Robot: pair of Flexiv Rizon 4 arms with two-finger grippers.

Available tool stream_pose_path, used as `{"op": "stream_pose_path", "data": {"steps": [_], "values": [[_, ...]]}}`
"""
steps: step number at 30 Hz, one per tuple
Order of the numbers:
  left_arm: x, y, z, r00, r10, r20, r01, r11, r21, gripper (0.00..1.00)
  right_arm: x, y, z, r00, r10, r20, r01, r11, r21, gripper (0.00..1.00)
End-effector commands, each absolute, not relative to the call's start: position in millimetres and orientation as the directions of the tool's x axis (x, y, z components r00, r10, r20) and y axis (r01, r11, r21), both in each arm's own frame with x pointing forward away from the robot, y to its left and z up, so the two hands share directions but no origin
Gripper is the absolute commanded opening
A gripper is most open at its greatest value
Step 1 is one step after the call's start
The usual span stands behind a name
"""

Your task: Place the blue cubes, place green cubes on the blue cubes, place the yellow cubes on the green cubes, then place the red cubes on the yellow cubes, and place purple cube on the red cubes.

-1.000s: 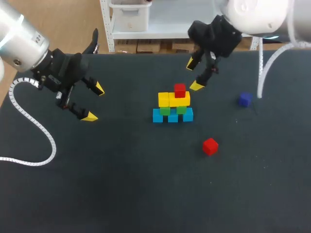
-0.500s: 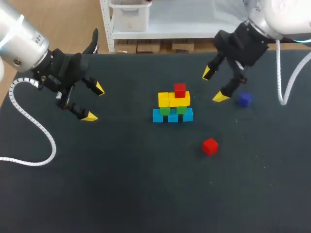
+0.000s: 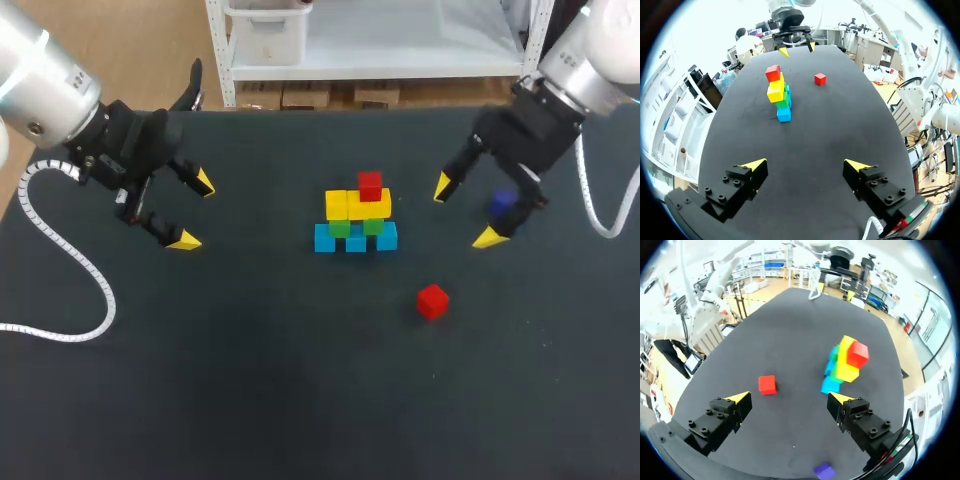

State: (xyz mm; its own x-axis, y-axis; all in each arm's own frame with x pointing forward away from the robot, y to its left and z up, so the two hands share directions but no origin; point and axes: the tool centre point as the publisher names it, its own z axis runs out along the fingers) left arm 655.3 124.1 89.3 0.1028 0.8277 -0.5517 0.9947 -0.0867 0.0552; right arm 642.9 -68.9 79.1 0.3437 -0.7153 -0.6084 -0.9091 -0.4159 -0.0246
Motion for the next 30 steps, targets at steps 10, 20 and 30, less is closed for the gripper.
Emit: {"op": "stream_pose_path", "data": {"steps": [10,20,30], "values": [[656.4,124.9,88.6,0.106,0.826,-0.554,0.994,-0.090,0.056,1.00,593.9,-59.2,47.5,0.448,-0.634,-0.630,-0.841,-0.539,-0.055,1.00],[656.4,124.9,88.6,0.106,0.826,-0.554,0.994,-0.090,0.056,1.00,579.2,-45.0,20.5,0.457,-0.619,-0.639,-0.823,-0.566,-0.040,1.00],[656.4,124.9,88.6,0.106,0.826,-0.554,0.994,-0.090,0.056,1.00,588.9,-37.1,1.7,0.449,-0.648,-0.616,-0.838,-0.545,-0.038,0.67]]}}
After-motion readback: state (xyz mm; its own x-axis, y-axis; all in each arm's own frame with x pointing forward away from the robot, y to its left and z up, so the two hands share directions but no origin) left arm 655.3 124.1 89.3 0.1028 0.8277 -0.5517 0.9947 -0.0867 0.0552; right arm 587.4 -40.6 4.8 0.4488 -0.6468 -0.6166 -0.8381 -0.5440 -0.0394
